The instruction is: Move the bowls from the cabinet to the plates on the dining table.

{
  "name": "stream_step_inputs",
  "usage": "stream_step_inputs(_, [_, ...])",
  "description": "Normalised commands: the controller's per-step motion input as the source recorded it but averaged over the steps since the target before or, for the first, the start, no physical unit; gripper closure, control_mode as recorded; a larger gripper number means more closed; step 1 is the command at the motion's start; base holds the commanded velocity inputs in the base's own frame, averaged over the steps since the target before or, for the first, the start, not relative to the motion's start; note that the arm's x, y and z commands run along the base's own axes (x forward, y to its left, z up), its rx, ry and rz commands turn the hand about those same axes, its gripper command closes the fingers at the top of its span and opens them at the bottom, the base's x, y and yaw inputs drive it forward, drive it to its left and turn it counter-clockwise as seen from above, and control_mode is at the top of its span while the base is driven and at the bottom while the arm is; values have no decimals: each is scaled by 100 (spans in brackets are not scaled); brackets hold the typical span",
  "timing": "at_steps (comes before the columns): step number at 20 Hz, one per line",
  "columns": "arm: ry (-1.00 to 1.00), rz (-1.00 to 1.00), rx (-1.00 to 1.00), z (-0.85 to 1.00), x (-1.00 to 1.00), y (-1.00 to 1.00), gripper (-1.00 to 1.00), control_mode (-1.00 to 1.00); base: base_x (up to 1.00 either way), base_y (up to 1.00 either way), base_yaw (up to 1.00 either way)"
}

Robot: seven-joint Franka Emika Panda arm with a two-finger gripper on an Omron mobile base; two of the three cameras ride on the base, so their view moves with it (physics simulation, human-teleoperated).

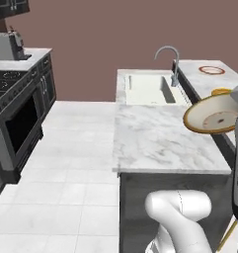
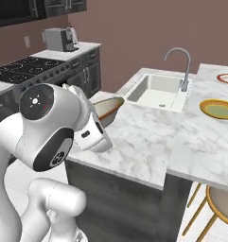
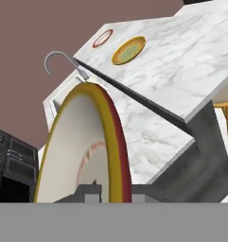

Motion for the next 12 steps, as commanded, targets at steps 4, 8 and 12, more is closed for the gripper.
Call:
stream_step_inputs(4, [0, 0, 0, 0, 0, 0, 100, 100, 0, -29, -36])
stream_step_inputs(8, [0, 0, 0, 0, 0, 0, 100, 100, 0, -30, -36])
stream_step_inputs(12, [0, 0, 0, 0, 0, 0, 100, 100, 0, -28, -35])
